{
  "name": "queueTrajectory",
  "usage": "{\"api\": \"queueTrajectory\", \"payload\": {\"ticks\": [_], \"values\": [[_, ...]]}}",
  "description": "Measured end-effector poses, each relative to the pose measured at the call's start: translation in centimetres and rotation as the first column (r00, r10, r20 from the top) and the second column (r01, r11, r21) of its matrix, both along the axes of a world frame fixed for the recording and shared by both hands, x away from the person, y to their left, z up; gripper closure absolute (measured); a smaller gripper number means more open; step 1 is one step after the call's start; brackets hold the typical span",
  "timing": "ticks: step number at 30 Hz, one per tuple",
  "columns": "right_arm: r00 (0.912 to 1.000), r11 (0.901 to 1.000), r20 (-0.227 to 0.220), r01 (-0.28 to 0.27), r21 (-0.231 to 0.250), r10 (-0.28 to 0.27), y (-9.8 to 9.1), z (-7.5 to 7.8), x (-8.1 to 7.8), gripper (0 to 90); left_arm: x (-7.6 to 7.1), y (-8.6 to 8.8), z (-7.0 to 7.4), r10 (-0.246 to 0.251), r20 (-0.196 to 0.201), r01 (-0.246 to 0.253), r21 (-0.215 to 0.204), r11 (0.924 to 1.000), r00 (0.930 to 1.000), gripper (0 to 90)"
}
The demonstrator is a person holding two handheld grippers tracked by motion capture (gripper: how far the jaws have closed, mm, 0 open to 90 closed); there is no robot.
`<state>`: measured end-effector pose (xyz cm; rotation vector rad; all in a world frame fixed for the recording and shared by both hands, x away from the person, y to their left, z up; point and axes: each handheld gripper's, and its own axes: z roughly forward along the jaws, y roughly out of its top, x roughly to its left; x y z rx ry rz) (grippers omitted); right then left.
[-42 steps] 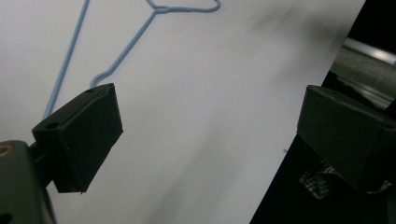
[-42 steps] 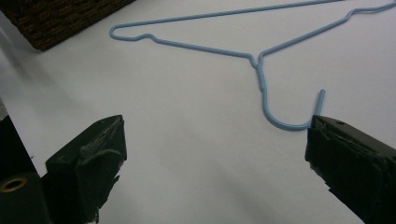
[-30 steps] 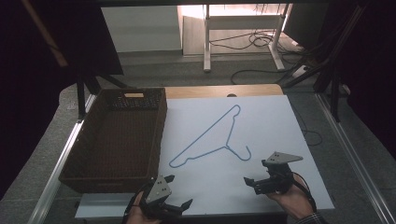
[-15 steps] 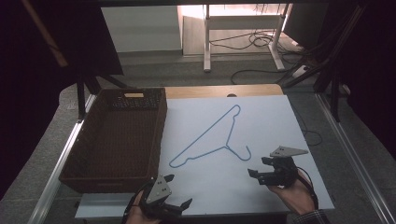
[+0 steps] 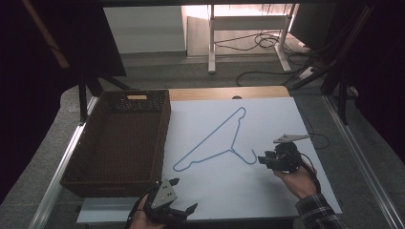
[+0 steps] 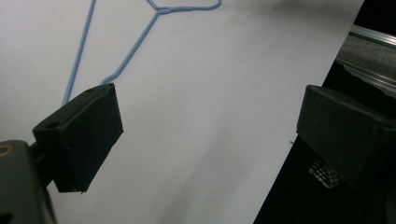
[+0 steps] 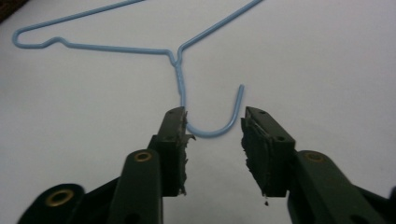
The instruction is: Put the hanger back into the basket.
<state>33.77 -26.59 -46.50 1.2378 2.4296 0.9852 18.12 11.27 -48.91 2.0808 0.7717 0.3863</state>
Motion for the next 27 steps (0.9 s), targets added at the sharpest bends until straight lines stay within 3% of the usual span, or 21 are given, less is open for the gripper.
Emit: {"api": "queueTrajectory", "payload": {"ticks": [4,10,19,25,27], "values": [[0.9998,0.9991,0.018,-0.007,-0.041,0.008,1.0,-0.1,0.8,69.6,0.1,-0.1,0.0,-0.004,0.003,0.004,0.000,1.0000,1.0000,6.8],[0.9999,0.9963,0.005,0.012,-0.086,-0.011,1.8,-1.0,3.0,78.2,0.2,-0.2,0.1,-0.013,-0.008,0.012,-0.025,0.9996,0.9999,6.7],[0.9988,0.9917,-0.031,0.034,-0.124,-0.038,3.0,-2.8,4.8,78.6,0.1,-0.3,0.3,0.000,-0.038,-0.002,-0.039,0.9992,0.9993,6.6],[0.9962,0.9930,-0.065,0.050,-0.106,-0.057,2.8,-3.7,5.3,77.7,0.1,-0.3,0.4,0.016,-0.048,-0.018,-0.033,0.9993,0.9987,5.6],[0.9959,0.9914,-0.066,0.053,-0.119,-0.061,3.0,-3.9,5.3,77.8,0.2,-0.2,0.5,0.018,-0.056,-0.021,-0.065,0.9977,0.9983,5.2]]}}
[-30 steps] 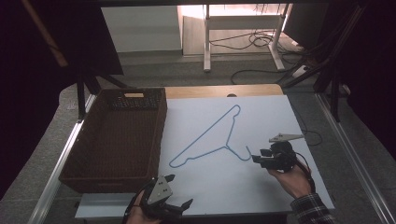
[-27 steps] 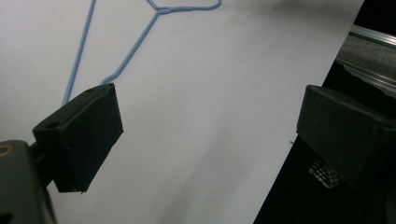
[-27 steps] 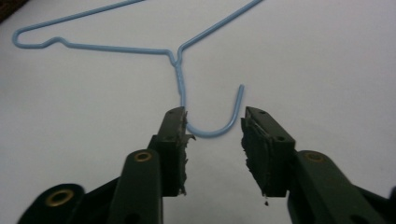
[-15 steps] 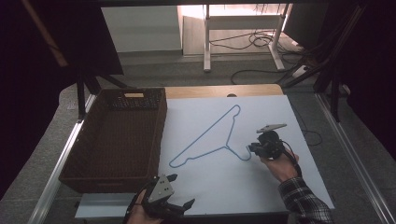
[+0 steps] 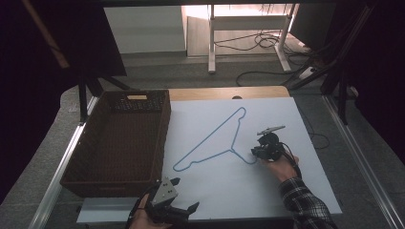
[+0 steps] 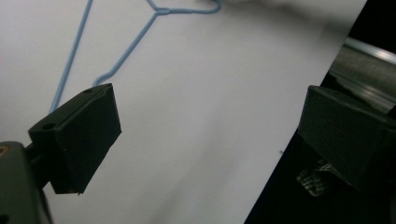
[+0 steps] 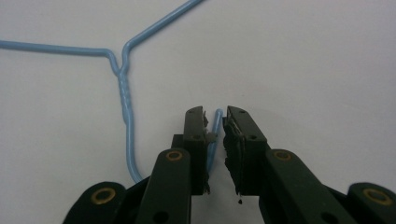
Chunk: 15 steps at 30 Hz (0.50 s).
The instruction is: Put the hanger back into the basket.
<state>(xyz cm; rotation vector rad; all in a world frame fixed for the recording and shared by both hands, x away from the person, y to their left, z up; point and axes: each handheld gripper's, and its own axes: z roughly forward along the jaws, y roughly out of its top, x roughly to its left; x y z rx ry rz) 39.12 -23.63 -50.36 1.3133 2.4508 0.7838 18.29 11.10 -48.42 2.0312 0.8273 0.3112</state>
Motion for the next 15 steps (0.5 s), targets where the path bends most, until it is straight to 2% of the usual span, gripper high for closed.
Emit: {"api": "queueTrajectory", "payload": {"ticks": [4,6,8,15], "values": [[0.9999,0.9999,-0.008,0.007,-0.010,-0.008,0.11,-0.37,0.05,78.5,-0.05,0.02,0.06,0.004,0.007,-0.004,0.003,1.0000,1.0000,5.0],[0.9997,0.9996,-0.006,0.024,-0.017,-0.024,0.17,-0.34,0.06,82.9,-0.01,0.04,0.04,-0.004,0.003,0.004,-0.002,1.0000,1.0000,4.9],[0.9991,0.9991,-0.015,0.040,-0.013,-0.040,0.19,-0.32,0.09,85.9,0.00,-0.09,0.02,-0.014,0.005,0.014,0.010,0.9999,0.9999,5.2],[0.9965,0.9972,-0.038,0.074,-0.009,-0.075,0.32,0.29,0.16,86.8,0.08,-0.41,0.02,-0.006,0.023,0.005,0.050,0.9988,0.9997,9.4]]}}
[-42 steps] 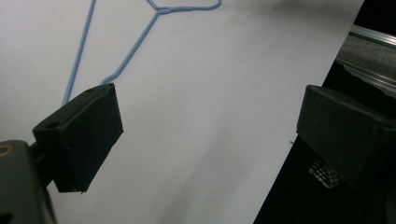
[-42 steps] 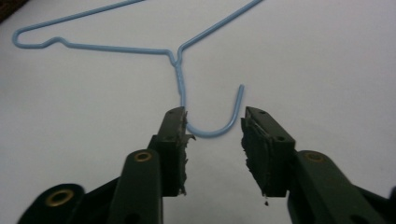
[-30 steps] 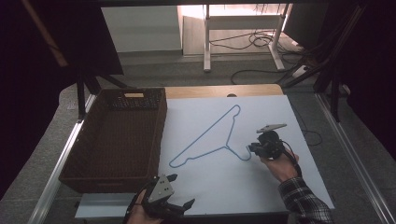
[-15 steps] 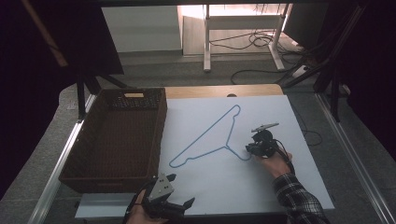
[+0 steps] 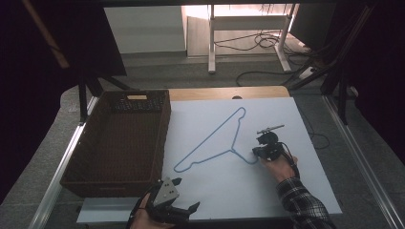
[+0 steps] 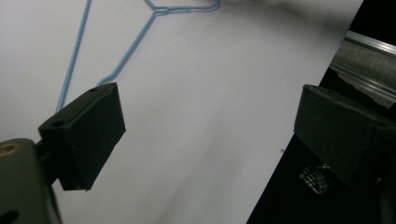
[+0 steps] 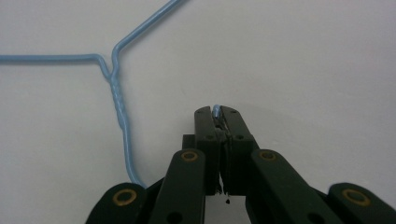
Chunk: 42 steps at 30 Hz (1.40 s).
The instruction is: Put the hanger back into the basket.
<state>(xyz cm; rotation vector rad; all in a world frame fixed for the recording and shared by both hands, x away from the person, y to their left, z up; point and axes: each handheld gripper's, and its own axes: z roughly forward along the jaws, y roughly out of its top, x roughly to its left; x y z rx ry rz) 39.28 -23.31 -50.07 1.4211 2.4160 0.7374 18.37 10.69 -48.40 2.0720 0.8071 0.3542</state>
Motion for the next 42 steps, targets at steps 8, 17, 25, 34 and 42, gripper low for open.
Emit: {"api": "queueTrajectory", "payload": {"ticks": [8,17,25,34,42], "values": [[0.9999,1.0000,0.013,0.000,0.006,0.000,0.2,1.7,-0.2,86.8,0.4,-0.5,0.1,0.019,0.038,-0.022,0.075,0.9970,0.9991,16.4],[1.0000,1.0000,0.008,-0.004,0.001,0.004,0.6,2.4,-0.2,87.0,2.1,-1.4,0.4,0.034,0.059,-0.040,0.093,0.9948,0.9977,18.9],[1.0000,0.9999,0.009,0.002,0.013,-0.002,0.6,3.0,-0.1,87.0,3.3,-2.3,0.3,0.025,0.059,-0.032,0.131,0.9909,0.9979,20.3],[0.9998,0.9998,0.019,-0.006,0.017,0.006,0.9,4.0,0.0,87.2,4.6,-3.5,0.5,0.011,0.076,-0.021,0.136,0.9905,0.9970,21.9],[0.9995,0.9998,0.029,-0.015,0.013,0.014,1.2,4.7,0.1,87.2,5.6,-3.9,0.2,0.016,0.072,-0.027,0.154,0.9877,0.9973,23.2]]}}
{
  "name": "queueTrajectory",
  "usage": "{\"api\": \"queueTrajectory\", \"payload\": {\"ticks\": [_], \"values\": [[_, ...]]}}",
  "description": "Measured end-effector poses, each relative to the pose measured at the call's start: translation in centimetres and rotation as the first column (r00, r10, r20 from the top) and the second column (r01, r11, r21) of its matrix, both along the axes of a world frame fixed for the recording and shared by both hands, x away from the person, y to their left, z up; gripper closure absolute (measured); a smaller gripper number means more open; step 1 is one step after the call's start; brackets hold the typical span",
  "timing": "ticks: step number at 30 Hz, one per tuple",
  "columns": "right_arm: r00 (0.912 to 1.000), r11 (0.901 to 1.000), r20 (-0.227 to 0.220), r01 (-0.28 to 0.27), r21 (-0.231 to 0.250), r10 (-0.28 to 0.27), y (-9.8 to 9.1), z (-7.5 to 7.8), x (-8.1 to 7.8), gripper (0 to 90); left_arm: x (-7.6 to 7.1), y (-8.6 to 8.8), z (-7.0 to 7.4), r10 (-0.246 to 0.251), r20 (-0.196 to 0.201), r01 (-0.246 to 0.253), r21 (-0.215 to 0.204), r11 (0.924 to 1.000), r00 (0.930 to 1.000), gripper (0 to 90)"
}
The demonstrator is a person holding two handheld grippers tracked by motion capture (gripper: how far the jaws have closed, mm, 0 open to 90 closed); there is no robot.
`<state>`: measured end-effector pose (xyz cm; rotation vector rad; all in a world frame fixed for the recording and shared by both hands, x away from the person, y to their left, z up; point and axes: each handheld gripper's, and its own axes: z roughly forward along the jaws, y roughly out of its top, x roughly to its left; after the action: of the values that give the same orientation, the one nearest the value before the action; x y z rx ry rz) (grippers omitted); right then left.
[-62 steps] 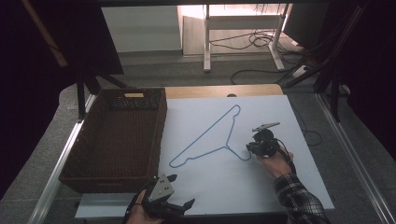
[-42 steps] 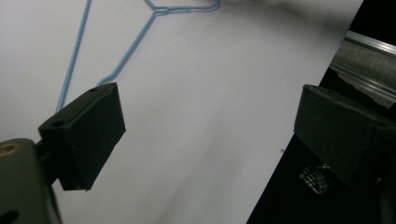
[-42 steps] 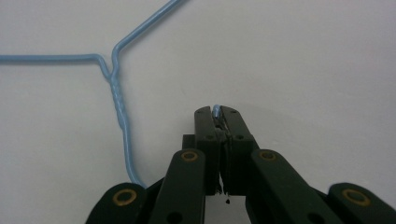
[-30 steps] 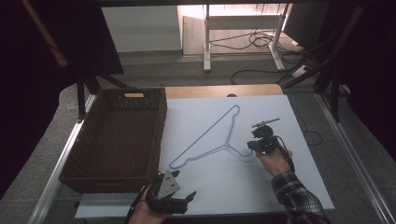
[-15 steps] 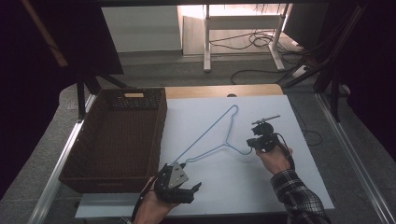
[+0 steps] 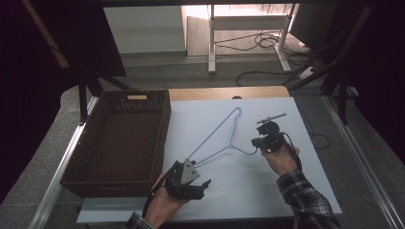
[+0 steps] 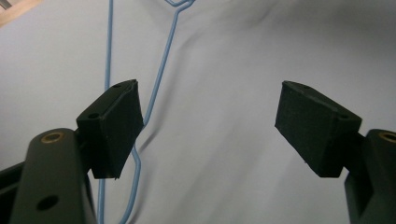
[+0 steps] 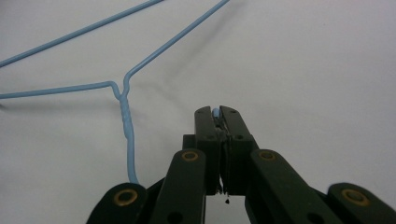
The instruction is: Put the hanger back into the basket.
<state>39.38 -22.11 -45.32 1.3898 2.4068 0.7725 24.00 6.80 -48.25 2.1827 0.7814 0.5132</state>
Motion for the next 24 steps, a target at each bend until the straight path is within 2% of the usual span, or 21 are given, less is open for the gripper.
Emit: {"api": "queueTrajectory", "payload": {"ticks": [5,6,8,10,11,12,16,17,18,19,20,21,23,24], "values": [[1.0000,1.0000,0.000,-0.001,-0.002,0.001,0.1,0.2,0.0,87.2,1.1,-0.9,-0.1,0.008,0.006,-0.008,0.007,0.9999,0.9999,22.2],[1.0000,1.0000,0.000,-0.001,-0.002,0.001,0.2,0.2,0.1,87.2,1.4,-1.0,-0.1,-0.003,0.006,0.003,0.021,0.9998,1.0000,22.2],[1.0000,1.0000,0.000,0.001,-0.005,-0.001,0.2,0.2,0.1,87.2,2.2,-1.8,-0.2,-0.004,0.024,0.002,0.067,0.9977,0.9997,22.0],[1.0000,1.0000,0.001,-0.001,-0.004,0.001,0.2,0.2,0.1,87.2,2.8,-2.4,-0.4,-0.012,0.029,0.008,0.104,0.9945,0.9995,26.7],[1.0000,1.0000,0.001,-0.004,-0.004,0.004,0.2,0.2,0.1,87.2,3.3,-2.8,-0.5,-0.013,0.037,0.008,0.144,0.9896,0.9992,32.2],[1.0000,1.0000,0.001,-0.004,-0.004,0.004,0.2,0.2,0.1,87.2,3.6,-3.1,-0.6,-0.012,0.048,0.004,0.171,0.9853,0.9988,32.2],[1.0000,1.0000,0.001,-0.005,-0.007,0.005,0.3,0.3,0.2,87.2,4.9,-4.2,-1.3,0.005,0.086,-0.024,0.226,0.9738,0.9963,41.3],[1.0000,1.0000,0.001,-0.005,-0.007,0.005,0.3,0.3,0.2,87.2,5.3,-4.5,-1.4,0.004,0.105,-0.031,0.258,0.9656,0.9945,41.3],[1.0000,1.0000,0.001,-0.005,-0.008,0.005,0.3,0.3,0.2,87.1,5.5,-4.7,-1.5,0.000,0.115,-0.032,0.275,0.9608,0.9934,43.3],[1.0000,1.0000,0.000,-0.005,-0.008,0.005,0.3,0.3,0.2,87.2,6.0,-5.4,-1.9,-0.011,0.139,-0.034,0.319,0.9471,0.9902,46.4],[1.0000,1.0000,0.000,-0.005,-0.008,0.005,0.3,0.3,0.2,87.2,6.0,-5.4,-1.9,-0.011,0.139,-0.034,0.319,0.9471,0.9902,48.8],[1.0000,1.0000,-0.001,-0.004,-0.008,0.004,0.3,0.4,0.2,87.1,6.3,-5.8,-2.2,-0.018,0.152,-0.037,0.352,0.9352,0.9883,48.8],[1.0000,1.0000,0.000,-0.004,-0.007,0.004,0.4,0.4,0.2,87.1,6.7,-6.4,-2.6,-0.032,0.170,-0.039,0.400,0.9158,0.9850,53.4],[1.0000,1.0000,0.000,-0.004,-0.007,0.004,0.4,0.4,0.2,87.1,6.9,-6.6,-2.8,-0.041,0.174,-0.039,0.431,0.9013,0.9839,53.4]]}}
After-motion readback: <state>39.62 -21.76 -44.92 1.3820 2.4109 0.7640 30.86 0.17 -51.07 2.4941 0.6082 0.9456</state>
